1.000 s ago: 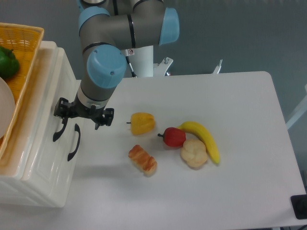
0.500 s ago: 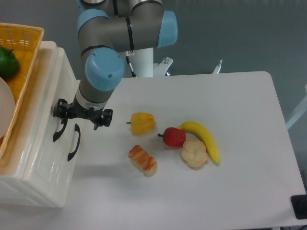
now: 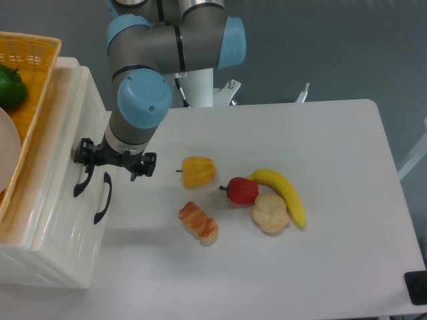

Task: Slide the top white drawer open
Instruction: 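Hook the gripper fingers around the upper drawer's black handle, then pull the handle away from the cabinet, sliding the drawer out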

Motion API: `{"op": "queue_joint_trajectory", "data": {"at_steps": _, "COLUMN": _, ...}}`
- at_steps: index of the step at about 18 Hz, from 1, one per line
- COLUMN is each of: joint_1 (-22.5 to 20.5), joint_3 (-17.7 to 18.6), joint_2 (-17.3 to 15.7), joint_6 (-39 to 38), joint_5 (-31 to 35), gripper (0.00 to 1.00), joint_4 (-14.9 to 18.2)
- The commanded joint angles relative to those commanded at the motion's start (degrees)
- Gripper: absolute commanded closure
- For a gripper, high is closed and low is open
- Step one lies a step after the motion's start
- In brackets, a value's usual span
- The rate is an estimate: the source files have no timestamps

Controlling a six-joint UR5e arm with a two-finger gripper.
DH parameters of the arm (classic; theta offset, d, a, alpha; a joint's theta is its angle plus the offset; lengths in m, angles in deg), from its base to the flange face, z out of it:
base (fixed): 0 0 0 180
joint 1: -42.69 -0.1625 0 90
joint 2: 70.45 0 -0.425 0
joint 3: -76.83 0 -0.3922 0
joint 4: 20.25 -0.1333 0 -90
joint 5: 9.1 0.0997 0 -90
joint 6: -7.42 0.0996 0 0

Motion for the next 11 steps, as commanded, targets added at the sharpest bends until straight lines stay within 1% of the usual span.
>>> {"op": "queue_joint_trajectory", "data": {"at_steps": 5, "joint_1": 0.0, "joint_3": -0.1, "joint_2": 0.2, "joint_6": 0.1, "joint_5": 0.4, "gripper": 0.0, "joint_4": -0.1}}
{"op": "queue_joint_trajectory", "data": {"at_steps": 8, "joint_1": -0.7, "joint_3": -0.2, "joint_2": 0.1, "joint_6": 0.2, "joint_5": 1.8, "gripper": 0.0, "joint_4": 0.1}}
{"op": "queue_joint_trajectory", "data": {"at_steps": 11, "joint_1": -1.3, "joint_3": -0.2, "joint_2": 0.2, "joint_6": 0.2, "joint_5": 1.9, "gripper": 0.0, "joint_4": 0.1}}
